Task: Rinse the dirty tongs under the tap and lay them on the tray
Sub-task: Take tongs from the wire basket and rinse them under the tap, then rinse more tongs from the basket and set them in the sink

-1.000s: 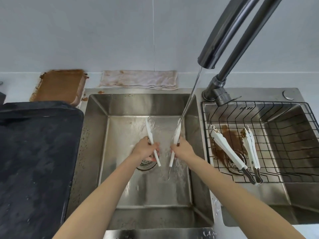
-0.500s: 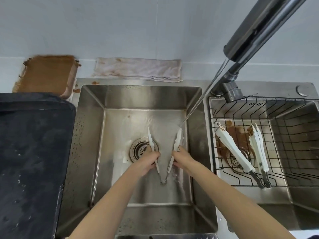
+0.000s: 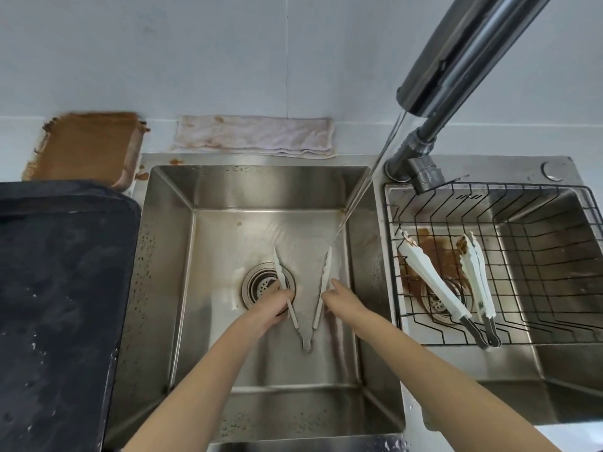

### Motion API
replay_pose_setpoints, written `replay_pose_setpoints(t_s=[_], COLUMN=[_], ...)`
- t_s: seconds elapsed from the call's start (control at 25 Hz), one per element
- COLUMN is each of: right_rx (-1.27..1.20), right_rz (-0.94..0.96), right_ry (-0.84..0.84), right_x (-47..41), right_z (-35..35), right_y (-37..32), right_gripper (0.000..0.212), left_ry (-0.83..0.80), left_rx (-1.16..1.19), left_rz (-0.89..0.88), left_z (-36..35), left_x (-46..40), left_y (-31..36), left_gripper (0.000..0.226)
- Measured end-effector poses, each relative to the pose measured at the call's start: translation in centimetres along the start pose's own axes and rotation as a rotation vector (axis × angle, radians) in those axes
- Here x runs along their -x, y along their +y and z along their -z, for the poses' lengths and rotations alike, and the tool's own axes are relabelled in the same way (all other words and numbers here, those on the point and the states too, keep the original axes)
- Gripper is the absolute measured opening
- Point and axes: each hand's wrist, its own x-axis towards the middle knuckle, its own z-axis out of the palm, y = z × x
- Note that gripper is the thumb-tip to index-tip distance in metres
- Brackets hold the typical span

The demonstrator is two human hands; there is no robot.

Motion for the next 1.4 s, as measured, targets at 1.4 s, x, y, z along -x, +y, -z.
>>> replay_pose_setpoints(t_s=[1.4], right_rx=[0.664], right_rz=[0.109], right_ry=[0.490], right_x=[7.7], right_z=[19.2], right_y=[6.0], right_gripper=[0.063], left_ry=[0.199], left_rx=[-1.241], left_rz=[-0.589], left_z=[-21.2], left_x=[8.8], left_y=[7.5], left_gripper=[0.049])
